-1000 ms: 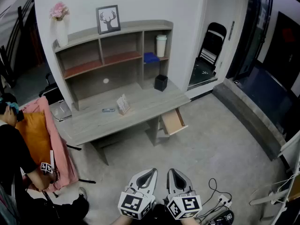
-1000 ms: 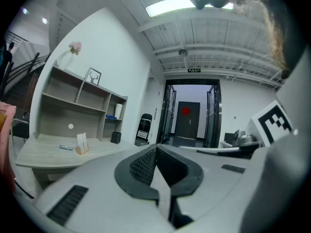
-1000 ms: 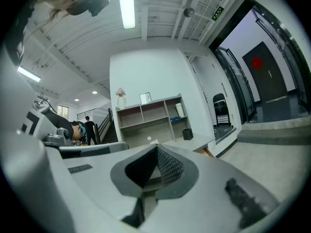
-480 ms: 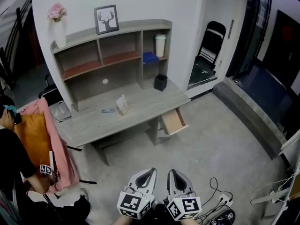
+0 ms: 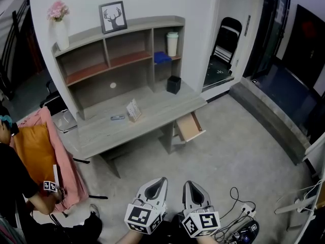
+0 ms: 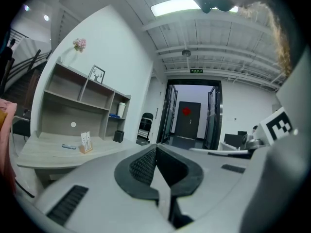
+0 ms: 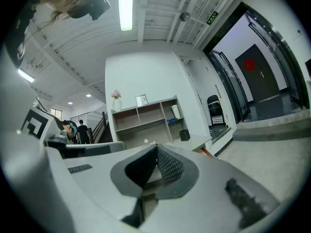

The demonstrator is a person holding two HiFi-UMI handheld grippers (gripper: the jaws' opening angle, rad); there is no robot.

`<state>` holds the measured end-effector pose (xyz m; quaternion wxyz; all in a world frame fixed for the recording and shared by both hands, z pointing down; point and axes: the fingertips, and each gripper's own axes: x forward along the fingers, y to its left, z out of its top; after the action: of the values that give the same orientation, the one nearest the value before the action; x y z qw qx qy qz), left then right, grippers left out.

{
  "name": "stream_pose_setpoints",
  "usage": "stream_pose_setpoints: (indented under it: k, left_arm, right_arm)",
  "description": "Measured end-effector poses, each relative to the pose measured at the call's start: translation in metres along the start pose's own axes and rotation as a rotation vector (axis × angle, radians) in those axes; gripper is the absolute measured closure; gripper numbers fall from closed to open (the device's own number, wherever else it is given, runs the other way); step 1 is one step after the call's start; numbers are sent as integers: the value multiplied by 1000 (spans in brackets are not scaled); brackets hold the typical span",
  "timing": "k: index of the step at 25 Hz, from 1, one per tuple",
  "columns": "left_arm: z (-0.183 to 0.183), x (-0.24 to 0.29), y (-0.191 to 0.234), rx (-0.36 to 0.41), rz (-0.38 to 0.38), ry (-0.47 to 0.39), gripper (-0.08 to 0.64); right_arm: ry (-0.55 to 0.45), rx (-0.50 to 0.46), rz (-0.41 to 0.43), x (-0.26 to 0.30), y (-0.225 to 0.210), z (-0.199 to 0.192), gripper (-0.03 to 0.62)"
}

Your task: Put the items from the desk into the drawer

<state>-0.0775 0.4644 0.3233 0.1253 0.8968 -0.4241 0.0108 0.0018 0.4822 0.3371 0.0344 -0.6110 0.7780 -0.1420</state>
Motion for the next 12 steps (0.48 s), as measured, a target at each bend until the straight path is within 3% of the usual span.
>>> stream_pose_setpoints:
  k: [12]
  left_arm:
    - [-2,9,15,-21,15,10,551]
  right_arm:
    - [10,4,-4,23,-8,-3,584]
